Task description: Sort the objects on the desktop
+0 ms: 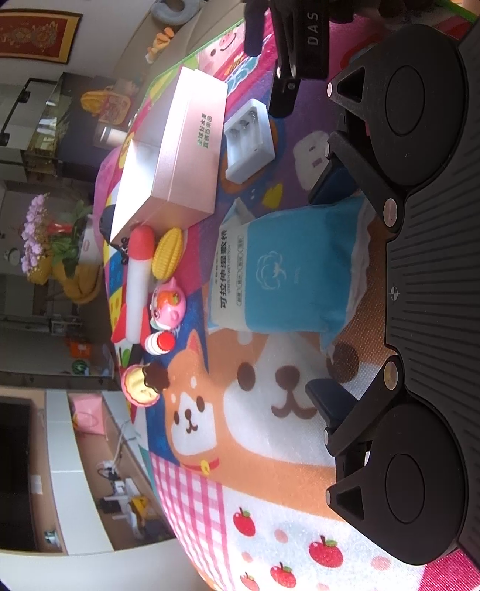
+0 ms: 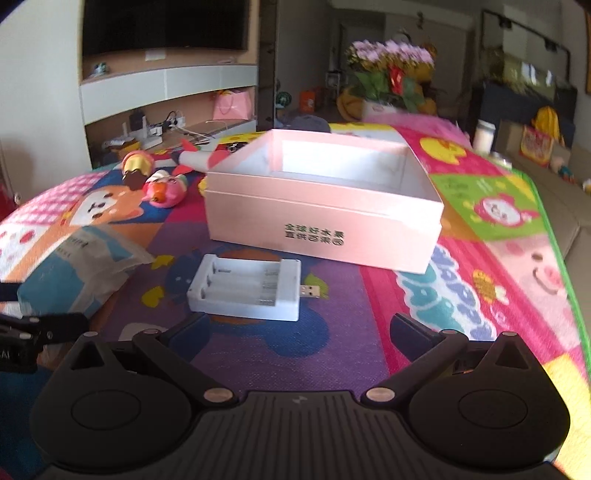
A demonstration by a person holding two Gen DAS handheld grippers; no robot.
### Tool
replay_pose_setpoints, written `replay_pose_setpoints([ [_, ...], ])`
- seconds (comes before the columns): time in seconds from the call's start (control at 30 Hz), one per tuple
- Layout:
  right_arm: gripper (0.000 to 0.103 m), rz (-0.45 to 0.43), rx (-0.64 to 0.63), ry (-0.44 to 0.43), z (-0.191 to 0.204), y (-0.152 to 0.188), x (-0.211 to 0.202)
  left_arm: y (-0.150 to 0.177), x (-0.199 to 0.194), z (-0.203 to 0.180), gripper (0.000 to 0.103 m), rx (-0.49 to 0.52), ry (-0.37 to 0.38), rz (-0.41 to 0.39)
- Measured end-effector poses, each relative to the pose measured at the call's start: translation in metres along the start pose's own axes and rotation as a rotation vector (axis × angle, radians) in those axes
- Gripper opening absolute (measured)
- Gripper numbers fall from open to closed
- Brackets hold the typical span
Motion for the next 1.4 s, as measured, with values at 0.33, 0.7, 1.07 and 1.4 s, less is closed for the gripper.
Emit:
replay_pose_setpoints([
  [0.33, 0.103, 0.045, 0.07, -0.068, 0.005, -0.024, 0.035, 0.001, -0.001, 0.001, 0.103, -0.011, 0.015, -0.008],
  [0.7, 0.097, 0.096, 0.081, -0.095, 0.016, -0.033, 0.057, 0.001, -0.001, 0.003, 0.103, -0.018, 0.022, -0.01],
  [1.07, 0.093, 0.068, 0.034, -0.084, -0.005, -0.016, 0.014, -0.015, 0.0, -0.004, 0.103, 0.001, 0.017, -0.029],
  [1.4, 0.093, 0.058, 0.029, -0.057, -0.028, 0.005, -0.029, -0.014, 0.013, -0.024, 0.067, 0.116, -0.032, -0.008],
])
Point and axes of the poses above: each gripper's, at about its wrist camera, not at the fingertips, and x roughly the way its jaws point, z to its left, y to its underside, the point moved 4 cm from there along x, roughly the way its jaws point, and after that the axes turned 14 degrees about -x, right-handed, at the moved point
